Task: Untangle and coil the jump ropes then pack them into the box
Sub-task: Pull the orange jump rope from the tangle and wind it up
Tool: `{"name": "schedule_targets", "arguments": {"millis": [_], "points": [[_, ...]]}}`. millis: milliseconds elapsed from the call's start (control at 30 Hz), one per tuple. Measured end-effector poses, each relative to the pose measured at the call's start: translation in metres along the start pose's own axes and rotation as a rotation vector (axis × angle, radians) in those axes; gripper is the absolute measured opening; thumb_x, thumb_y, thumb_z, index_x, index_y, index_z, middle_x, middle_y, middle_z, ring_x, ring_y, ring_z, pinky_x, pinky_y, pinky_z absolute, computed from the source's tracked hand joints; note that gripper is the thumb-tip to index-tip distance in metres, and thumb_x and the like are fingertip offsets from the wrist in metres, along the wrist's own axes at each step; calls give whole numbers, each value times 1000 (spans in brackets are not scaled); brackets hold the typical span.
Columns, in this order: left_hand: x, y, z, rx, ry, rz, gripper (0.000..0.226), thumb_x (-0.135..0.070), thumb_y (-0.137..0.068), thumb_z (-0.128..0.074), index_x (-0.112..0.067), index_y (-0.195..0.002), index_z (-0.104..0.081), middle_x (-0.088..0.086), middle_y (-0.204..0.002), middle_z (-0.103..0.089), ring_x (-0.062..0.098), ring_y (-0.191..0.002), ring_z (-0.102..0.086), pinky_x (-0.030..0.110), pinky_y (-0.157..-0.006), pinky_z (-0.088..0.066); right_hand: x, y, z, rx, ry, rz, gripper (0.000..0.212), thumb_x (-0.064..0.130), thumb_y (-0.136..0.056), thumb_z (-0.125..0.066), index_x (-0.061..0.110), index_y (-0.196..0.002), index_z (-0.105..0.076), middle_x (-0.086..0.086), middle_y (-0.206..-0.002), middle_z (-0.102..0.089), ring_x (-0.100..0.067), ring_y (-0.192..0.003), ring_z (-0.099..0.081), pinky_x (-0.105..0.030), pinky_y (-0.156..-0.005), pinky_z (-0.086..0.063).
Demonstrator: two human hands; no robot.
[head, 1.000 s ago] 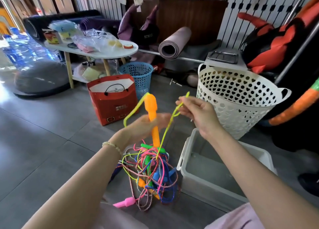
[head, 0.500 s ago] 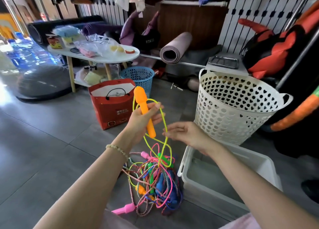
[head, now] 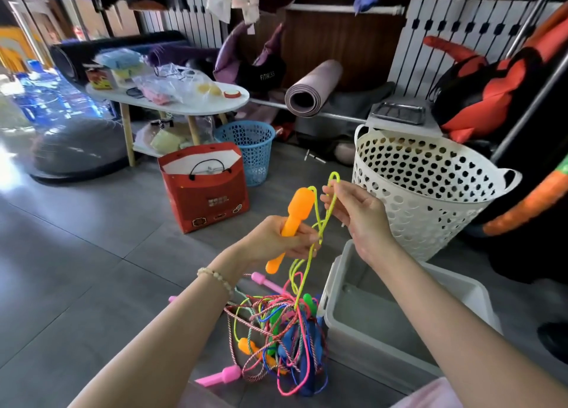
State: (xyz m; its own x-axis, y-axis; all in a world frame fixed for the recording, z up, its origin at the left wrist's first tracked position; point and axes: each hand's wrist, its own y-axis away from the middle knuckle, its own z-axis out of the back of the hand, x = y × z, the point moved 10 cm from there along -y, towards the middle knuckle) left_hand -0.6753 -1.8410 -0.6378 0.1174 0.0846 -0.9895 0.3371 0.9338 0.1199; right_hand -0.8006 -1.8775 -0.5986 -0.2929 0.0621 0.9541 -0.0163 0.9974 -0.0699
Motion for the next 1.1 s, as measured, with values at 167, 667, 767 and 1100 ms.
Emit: {"name": "schedule_targets", "arguments": {"millis": [167, 667, 767, 1100], "points": [[-31, -1, 51, -364, 474, -163, 9, -8, -93, -55, -6, -91, -64, -2, -73, -72, 10, -68, -70, 20, -64, -56, -50, 24, -34, 372, 92, -338, 40, 39, -98, -36, 13, -116, -60, -5, -111, -68, -17, -102, -65, -32, -94, -48], [37, -8, 11, -61, -56, 51, 10, -15, -92, -60, -10, -95, -68, -3, -83, -74, 7, -77, -68, 23, -76, -56, 0, -8, -13, 5, 11, -12, 13, 13, -94, -54, 7, -92, -66, 0, -77, -74, -12, -72, -71, -19, -62, -55], [16, -9, 29, -189, 92, -15, 13, -11, -92, -59, 0, -97, -63, 2, -81, -72, 12, -70, -70, 23, -65, -57, -6, -10, -10, 47, -17, -64, 20, 21, -97, -48, 9, -97, -64, -3, -89, -72, -13, -79, -70, -22, -70, -56], [-32, 0, 65, -359, 425, -152, 23, -20, -100, -44, -9, -113, -59, 2, -104, -68, 8, -79, -70, 19, -72, -56, -82, 35, -57, 548, 528, -251, 17, 11, -94, -54, 1, -100, -67, -14, -91, -69, -9, -79, -71, -25, -79, -55]]}}
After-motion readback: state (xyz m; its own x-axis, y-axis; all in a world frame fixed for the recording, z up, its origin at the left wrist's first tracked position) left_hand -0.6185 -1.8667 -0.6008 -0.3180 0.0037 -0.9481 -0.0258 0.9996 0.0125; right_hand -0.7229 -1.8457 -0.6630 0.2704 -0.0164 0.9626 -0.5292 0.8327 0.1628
